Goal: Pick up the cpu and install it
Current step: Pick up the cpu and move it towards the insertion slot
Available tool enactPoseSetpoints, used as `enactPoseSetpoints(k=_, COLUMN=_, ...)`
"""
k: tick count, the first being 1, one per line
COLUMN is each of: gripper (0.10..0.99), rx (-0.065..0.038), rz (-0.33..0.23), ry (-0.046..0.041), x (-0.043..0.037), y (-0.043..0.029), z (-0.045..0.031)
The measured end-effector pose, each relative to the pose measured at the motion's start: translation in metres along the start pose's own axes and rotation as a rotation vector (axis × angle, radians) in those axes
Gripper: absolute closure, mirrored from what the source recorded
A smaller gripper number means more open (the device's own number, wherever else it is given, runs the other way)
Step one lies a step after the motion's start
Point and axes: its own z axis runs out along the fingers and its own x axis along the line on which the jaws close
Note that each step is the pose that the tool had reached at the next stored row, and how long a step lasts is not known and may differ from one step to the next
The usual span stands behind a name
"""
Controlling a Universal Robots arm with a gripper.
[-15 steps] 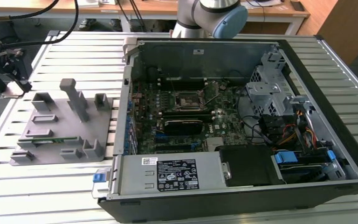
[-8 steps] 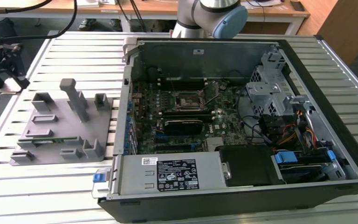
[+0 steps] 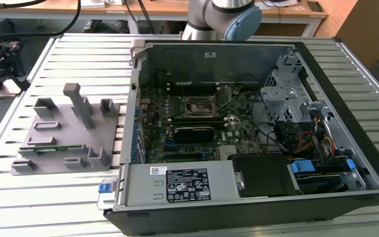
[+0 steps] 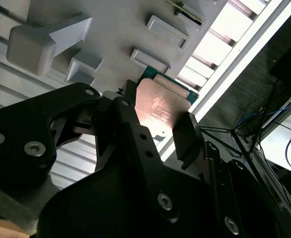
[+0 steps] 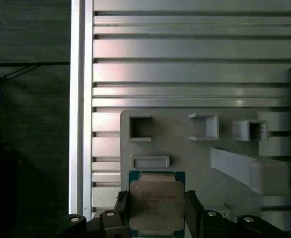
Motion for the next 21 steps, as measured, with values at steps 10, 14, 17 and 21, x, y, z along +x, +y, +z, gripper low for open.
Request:
enactPoseSetpoints(k=10, gripper=0.549, rx=0.000, rz=0.000, ry=-0.0001, x=0.0000, y=0.0016, z=-0.0086)
enactPoseSetpoints(k=14, gripper=0.549, rx=0.001, rz=0.000, ry=-0.0002, x=0.0000, y=0.0021, z=-0.0121)
enactPoseSetpoints(k=17, gripper=0.549, rx=0.001, rz=0.000, ry=-0.0001, x=0.0000, y=0.0026, z=-0.0150)
enactPoseSetpoints(k=21, gripper=0.549, rx=0.001, rz=0.000, ry=-0.0002, x=-0.0001, y=0.0033, z=-0.0195)
